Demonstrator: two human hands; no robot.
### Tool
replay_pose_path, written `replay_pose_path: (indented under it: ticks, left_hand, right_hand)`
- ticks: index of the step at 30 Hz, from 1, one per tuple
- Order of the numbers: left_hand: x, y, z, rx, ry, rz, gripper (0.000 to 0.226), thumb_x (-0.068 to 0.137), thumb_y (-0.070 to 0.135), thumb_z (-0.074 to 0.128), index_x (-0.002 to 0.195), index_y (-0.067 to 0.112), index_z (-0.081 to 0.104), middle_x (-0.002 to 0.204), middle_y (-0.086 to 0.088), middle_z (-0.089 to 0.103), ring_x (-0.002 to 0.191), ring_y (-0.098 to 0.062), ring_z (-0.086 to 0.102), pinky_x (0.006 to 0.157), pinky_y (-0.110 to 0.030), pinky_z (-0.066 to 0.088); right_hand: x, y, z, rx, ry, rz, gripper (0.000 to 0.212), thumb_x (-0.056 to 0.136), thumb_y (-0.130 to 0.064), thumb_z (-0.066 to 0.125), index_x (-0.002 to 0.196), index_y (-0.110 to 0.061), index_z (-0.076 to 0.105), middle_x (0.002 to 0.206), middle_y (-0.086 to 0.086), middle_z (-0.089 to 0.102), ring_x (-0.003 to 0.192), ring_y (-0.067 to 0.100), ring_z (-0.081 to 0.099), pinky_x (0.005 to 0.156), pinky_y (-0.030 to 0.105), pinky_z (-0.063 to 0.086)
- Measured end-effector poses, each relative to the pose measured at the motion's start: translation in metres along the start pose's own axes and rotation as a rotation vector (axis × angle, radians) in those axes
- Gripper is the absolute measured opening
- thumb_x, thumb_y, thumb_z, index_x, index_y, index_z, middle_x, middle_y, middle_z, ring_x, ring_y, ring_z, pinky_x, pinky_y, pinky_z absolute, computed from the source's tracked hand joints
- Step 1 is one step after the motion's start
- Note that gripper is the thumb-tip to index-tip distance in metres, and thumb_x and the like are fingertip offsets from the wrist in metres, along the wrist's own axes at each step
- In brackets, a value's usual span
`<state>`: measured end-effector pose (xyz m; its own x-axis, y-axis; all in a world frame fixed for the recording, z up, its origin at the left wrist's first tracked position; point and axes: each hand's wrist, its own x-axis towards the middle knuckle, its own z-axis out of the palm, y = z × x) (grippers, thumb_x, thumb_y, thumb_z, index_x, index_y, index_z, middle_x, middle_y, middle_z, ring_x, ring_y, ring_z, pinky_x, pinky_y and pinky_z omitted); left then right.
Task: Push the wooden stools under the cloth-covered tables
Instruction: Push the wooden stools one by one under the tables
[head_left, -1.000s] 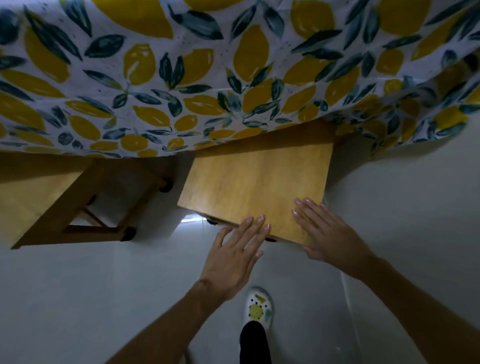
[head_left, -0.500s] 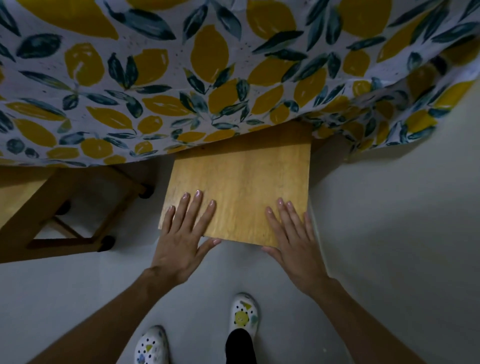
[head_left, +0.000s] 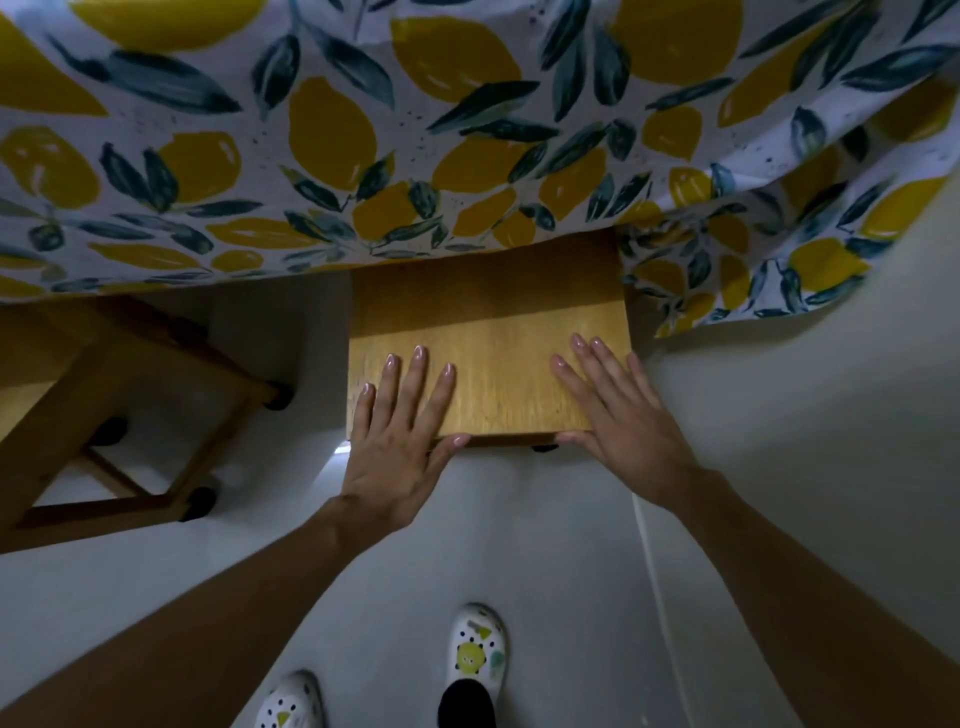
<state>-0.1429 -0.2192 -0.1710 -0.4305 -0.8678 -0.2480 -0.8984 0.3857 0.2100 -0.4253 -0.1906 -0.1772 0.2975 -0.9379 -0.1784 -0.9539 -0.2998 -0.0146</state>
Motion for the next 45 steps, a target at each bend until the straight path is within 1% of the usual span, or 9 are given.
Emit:
replay_pose_path:
  ticks: [6, 18, 22, 24, 26, 29, 36, 40, 45]
  left_hand:
    - [0.013, 0.02, 0.003, -0.04, 0.036, -0.072, 0.067, 0.092, 0.061, 0.006, 0.149, 0.032, -0.012, 0.157, 0.0, -0.023, 0.144, -0.023, -0.023, 0.115, -0.044, -0.011]
    - [0.016, 0.016, -0.007, -0.098, -0.046, -0.01, 0.066, 0.091, 0.056, 0.0, 0.149, 0.026, -0.014, 0.156, -0.004, -0.025, 0.142, -0.023, -0.028, 0.117, -0.044, -0.011]
    - [0.013, 0.004, -0.032, -0.232, -0.201, 0.086, 0.063, 0.1, 0.044, 0.016, 0.149, 0.017, -0.013, 0.156, -0.007, -0.026, 0.141, -0.024, -0.027, 0.118, -0.043, -0.01]
    - [0.002, -0.015, -0.042, -0.306, -0.184, 0.142, 0.062, 0.102, 0.038, 0.022, 0.15, 0.013, -0.007, 0.157, -0.006, -0.019, 0.143, -0.019, -0.022, 0.118, -0.037, -0.01]
    - [-0.018, -0.042, -0.041, -0.305, -0.075, 0.158, 0.058, 0.103, 0.033, 0.024, 0.151, 0.012, -0.002, 0.159, -0.005, -0.013, 0.144, -0.016, -0.018, 0.115, -0.029, -0.014]
    - [-0.061, -0.094, -0.034, -0.311, 0.032, 0.053, 0.057, 0.103, 0.031, 0.024, 0.151, 0.014, -0.001, 0.158, 0.0, -0.016, 0.143, -0.012, -0.023, 0.111, -0.022, -0.021]
    - [-0.172, -0.275, -0.047, -0.23, 0.189, -0.221, 0.058, 0.099, 0.037, 0.016, 0.151, 0.012, 0.01, 0.16, -0.004, -0.004, 0.146, -0.02, -0.012, 0.117, -0.044, -0.005]
    - [-0.221, -0.381, -0.067, -0.25, 0.209, -0.374, 0.06, 0.098, 0.04, 0.012, 0.151, 0.011, 0.007, 0.16, -0.005, -0.007, 0.145, -0.022, -0.017, 0.116, -0.044, -0.008]
    - [-0.241, -0.485, -0.081, -0.204, 0.205, -0.429, 0.06, 0.098, 0.036, 0.017, 0.151, 0.008, 0.009, 0.16, -0.01, -0.004, 0.146, -0.028, -0.011, 0.117, -0.052, 0.0]
  right_hand:
    - [0.019, 0.03, -0.008, -0.007, -0.041, -0.045, 0.078, 0.09, -0.062, 0.023, 0.153, -0.019, 0.009, 0.162, 0.008, 0.005, 0.149, 0.024, 0.001, 0.119, 0.047, 0.001]
    - [0.018, 0.025, -0.014, -0.003, -0.093, 0.007, 0.076, 0.092, -0.06, 0.012, 0.154, -0.017, 0.003, 0.162, 0.01, -0.004, 0.149, 0.024, -0.006, 0.118, 0.054, 0.007]
    - [0.019, 0.007, -0.022, 0.011, -0.108, 0.074, 0.08, 0.09, -0.065, 0.006, 0.152, -0.016, -0.007, 0.16, 0.011, -0.013, 0.147, 0.025, -0.013, 0.119, 0.047, 0.002]
    - [0.019, -0.016, -0.025, 0.084, -0.118, 0.199, 0.085, 0.088, -0.068, 0.004, 0.152, -0.014, -0.01, 0.159, 0.011, -0.017, 0.146, 0.024, -0.016, 0.119, 0.042, -0.002]
    - [0.022, -0.049, -0.028, 0.178, -0.078, 0.319, 0.091, 0.087, -0.07, 0.001, 0.152, -0.007, -0.001, 0.161, 0.015, -0.007, 0.148, 0.026, -0.009, 0.12, 0.044, 0.001]
    - [0.029, -0.112, -0.033, 0.231, -0.03, 0.326, 0.087, 0.09, -0.066, 0.004, 0.152, -0.005, 0.006, 0.161, 0.016, 0.001, 0.148, 0.027, -0.002, 0.12, 0.049, 0.007]
    - [0.077, -0.315, -0.034, 0.303, 0.041, 0.186, 0.081, 0.092, -0.062, 0.02, 0.153, -0.01, 0.004, 0.162, 0.01, -0.002, 0.149, 0.022, -0.006, 0.12, 0.044, 0.003]
    - [0.122, -0.438, -0.036, 0.343, 0.054, 0.077, 0.082, 0.091, -0.062, 0.026, 0.153, -0.01, 0.007, 0.162, 0.009, -0.001, 0.149, 0.021, -0.005, 0.121, 0.045, 0.005]
    - [0.188, -0.574, -0.048, 0.391, 0.112, -0.029, 0.083, 0.091, -0.06, 0.035, 0.152, -0.008, 0.014, 0.161, 0.012, 0.003, 0.149, 0.025, -0.002, 0.121, 0.044, 0.004]
